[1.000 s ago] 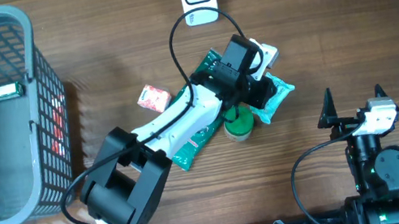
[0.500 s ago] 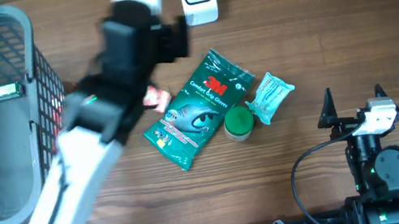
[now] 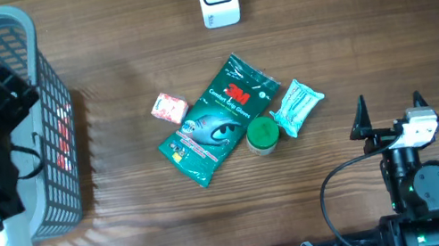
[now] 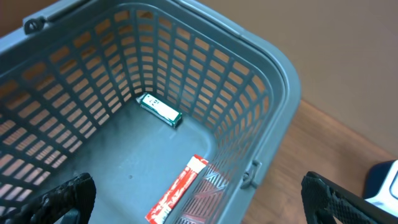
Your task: Scan the item barcode
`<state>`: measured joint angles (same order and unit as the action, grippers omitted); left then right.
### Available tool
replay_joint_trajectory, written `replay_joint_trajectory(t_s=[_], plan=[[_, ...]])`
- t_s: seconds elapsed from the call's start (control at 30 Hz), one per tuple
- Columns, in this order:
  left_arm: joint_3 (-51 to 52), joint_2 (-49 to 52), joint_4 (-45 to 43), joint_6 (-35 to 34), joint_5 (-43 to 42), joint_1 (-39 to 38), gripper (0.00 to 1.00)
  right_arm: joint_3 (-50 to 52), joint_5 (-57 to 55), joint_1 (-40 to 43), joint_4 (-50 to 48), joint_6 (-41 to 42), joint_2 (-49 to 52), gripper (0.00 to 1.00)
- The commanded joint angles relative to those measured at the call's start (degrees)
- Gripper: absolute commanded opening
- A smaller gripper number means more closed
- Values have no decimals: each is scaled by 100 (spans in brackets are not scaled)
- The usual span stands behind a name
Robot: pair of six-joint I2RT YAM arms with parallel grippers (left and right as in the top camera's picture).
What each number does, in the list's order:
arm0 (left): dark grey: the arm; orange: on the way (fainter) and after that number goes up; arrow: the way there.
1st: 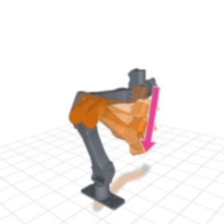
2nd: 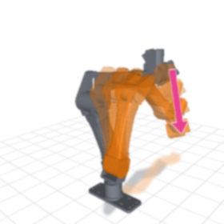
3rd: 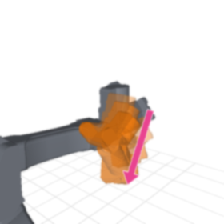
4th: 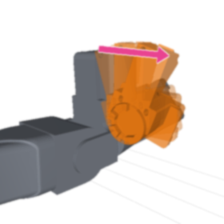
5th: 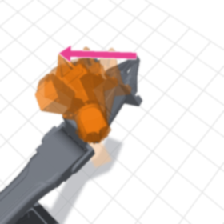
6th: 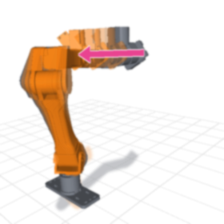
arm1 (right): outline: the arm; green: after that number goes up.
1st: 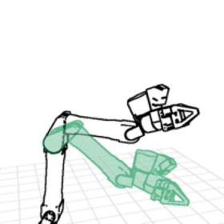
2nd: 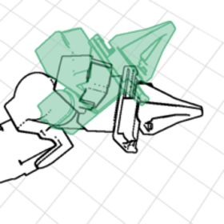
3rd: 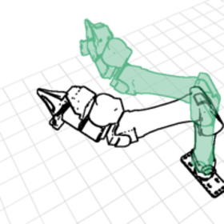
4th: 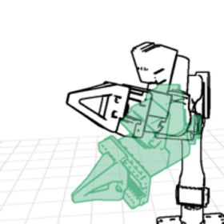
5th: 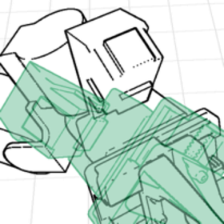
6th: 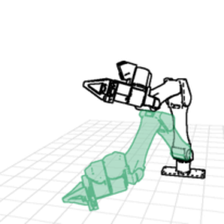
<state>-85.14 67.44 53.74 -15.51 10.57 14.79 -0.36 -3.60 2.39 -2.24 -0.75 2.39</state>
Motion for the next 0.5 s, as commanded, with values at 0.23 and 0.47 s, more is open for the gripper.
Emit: replay_joint_trajectory(t_s=[0.23,0.47], plan=[[887,1187,-780,-1263,-820,1967,100,7,1443,9,144,835,472,100],[887,2979,-2057,-1263,-863,1945,100,7,1440,9,142,2590,1517,100]])
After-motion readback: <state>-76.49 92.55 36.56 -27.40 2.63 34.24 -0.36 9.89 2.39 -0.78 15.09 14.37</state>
